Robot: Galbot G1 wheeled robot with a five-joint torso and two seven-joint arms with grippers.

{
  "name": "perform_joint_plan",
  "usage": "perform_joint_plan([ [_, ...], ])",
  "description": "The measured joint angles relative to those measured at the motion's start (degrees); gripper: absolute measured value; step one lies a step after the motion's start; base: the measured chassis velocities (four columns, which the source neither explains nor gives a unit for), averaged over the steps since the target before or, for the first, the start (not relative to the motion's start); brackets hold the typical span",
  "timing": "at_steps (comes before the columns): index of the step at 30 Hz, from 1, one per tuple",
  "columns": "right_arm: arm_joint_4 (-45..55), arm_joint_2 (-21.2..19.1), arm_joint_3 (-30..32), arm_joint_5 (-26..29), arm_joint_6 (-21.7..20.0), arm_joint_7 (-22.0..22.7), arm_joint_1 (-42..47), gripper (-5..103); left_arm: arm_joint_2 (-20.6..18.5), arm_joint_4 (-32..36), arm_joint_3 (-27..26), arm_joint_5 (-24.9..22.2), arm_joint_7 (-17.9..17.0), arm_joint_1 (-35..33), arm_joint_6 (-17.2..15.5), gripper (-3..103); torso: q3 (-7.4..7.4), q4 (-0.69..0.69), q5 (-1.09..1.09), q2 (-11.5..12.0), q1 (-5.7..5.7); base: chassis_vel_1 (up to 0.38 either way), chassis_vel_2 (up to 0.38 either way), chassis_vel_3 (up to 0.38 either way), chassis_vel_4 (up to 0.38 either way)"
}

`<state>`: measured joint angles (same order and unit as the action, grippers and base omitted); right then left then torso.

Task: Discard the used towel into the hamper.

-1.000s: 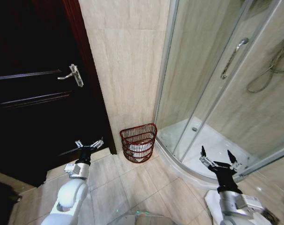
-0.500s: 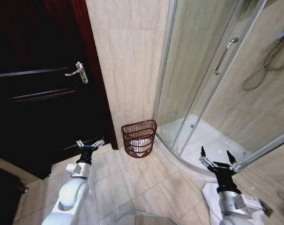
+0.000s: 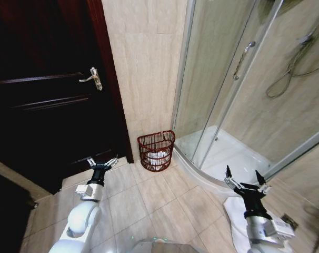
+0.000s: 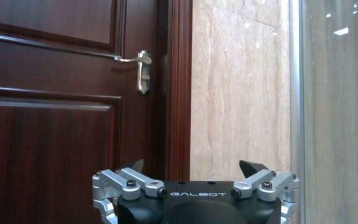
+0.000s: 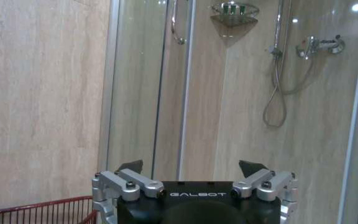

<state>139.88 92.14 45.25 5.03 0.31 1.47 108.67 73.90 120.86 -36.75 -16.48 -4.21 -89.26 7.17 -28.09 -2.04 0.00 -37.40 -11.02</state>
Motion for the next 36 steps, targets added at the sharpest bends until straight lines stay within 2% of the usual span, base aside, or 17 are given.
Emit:
perform_joint_plan([
  [19, 0.0, 0.0, -0.1, 0.4, -0.4, 0.6, -0.2, 100, 0.0, -0.7, 1.0, 0.2, 0.0, 0.8, 0.2, 100, -0.01, 0.01, -0.01, 0.0, -0.02, 0.022, -0.041, -0.024, 0.045],
  [36, -0.4, 0.0, 0.1, 0.2, 0.8, 0.6, 0.0, 100, 0.1, -1.0, 1.5, 0.8, -0.1, 1.0, 0.4, 100, 0.00, 0.00, 0.04, 0.0, 0.00, -0.111, -0.236, 0.111, 0.231],
])
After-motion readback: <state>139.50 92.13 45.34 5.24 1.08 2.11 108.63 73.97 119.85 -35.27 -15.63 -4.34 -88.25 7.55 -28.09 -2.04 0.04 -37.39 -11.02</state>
